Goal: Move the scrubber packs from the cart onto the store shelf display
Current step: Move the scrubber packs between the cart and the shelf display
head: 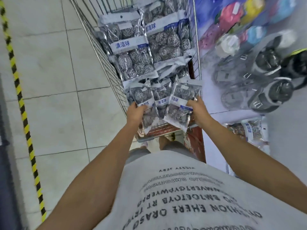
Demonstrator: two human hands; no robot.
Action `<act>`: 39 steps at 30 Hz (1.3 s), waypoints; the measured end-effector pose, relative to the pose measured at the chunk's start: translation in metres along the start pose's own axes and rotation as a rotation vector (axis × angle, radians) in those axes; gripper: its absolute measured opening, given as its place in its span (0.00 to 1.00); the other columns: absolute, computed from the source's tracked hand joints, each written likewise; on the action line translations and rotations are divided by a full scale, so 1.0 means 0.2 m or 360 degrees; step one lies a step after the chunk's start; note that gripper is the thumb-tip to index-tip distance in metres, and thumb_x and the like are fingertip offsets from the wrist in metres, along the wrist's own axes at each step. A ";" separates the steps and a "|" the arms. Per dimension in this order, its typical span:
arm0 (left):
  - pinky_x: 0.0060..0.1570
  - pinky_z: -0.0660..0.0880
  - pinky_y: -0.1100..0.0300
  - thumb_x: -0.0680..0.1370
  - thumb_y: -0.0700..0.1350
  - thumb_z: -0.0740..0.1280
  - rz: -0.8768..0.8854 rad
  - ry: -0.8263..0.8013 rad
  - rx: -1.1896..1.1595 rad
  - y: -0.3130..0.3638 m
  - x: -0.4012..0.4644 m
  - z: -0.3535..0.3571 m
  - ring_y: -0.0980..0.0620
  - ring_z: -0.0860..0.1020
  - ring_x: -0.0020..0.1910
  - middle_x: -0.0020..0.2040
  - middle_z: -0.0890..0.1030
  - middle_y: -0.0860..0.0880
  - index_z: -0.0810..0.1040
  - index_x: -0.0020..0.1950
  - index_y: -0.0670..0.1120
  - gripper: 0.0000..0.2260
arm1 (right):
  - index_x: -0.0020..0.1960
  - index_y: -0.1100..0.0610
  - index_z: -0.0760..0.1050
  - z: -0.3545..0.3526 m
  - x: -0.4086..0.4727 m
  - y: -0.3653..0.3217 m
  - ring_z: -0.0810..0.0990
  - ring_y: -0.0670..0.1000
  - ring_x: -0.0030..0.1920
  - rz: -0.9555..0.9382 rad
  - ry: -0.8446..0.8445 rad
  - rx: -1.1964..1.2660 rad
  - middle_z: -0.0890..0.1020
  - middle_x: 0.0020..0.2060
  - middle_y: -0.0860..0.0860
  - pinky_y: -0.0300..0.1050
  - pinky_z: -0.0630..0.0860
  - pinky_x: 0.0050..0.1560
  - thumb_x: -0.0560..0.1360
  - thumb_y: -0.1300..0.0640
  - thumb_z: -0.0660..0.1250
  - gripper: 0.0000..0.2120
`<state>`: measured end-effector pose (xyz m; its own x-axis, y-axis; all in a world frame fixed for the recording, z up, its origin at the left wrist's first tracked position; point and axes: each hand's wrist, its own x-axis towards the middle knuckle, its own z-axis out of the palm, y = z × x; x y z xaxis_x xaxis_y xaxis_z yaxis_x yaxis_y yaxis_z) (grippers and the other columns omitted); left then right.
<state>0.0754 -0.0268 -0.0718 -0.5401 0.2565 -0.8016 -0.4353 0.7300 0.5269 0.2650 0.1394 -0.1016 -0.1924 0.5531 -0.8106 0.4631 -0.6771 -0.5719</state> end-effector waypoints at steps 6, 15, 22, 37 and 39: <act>0.70 0.72 0.39 0.70 0.53 0.77 0.0043 -0.0395 -0.0128 0.01 -0.12 -0.11 0.43 0.75 0.68 0.76 0.70 0.49 0.59 0.81 0.51 0.44 | 0.52 0.60 0.74 -0.11 -0.42 0.08 0.83 0.57 0.43 0.0080 -0.0239 0.0757 0.82 0.48 0.59 0.50 0.82 0.43 0.73 0.65 0.65 0.08; 0.64 0.76 0.34 0.58 0.54 0.86 -0.0031 -0.0851 0.0034 -0.08 -0.27 0.01 0.38 0.79 0.65 0.69 0.78 0.42 0.64 0.75 0.48 0.51 | 0.67 0.70 0.75 -0.29 -0.86 0.58 0.85 0.59 0.48 -0.0066 -0.0195 0.1152 0.84 0.54 0.64 0.50 0.85 0.46 0.69 0.57 0.80 0.32; 0.68 0.72 0.35 0.57 0.50 0.88 0.0137 -0.1099 0.0481 -0.23 -0.24 0.33 0.40 0.77 0.68 0.70 0.78 0.41 0.66 0.75 0.43 0.53 | 0.66 0.68 0.78 -0.52 -1.05 0.98 0.76 0.69 0.68 -0.0170 0.0123 0.1353 0.79 0.65 0.67 0.67 0.68 0.74 0.63 0.50 0.86 0.39; 0.76 0.65 0.42 0.56 0.50 0.88 0.0363 -0.1432 0.0944 -0.40 -0.84 1.01 0.45 0.73 0.73 0.73 0.76 0.46 0.65 0.78 0.50 0.55 | 0.55 0.63 0.77 -1.04 -1.39 1.53 0.77 0.52 0.24 0.0078 0.0567 0.1901 0.79 0.31 0.53 0.45 0.77 0.25 0.69 0.59 0.79 0.19; 0.72 0.70 0.40 0.53 0.52 0.88 0.0340 -0.1431 0.0999 -0.42 -0.76 1.11 0.43 0.79 0.67 0.67 0.82 0.45 0.73 0.71 0.50 0.49 | 0.59 0.64 0.76 -1.09 -1.38 1.55 0.79 0.52 0.29 0.0092 0.0631 0.1903 0.81 0.34 0.53 0.46 0.76 0.28 0.68 0.58 0.79 0.23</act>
<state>0.3535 0.0134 -0.0558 0.2679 0.5945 -0.7581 0.1824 0.7414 0.6458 0.6496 -0.1170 -0.0278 0.1704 0.4751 -0.8633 -0.6486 -0.6055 -0.4612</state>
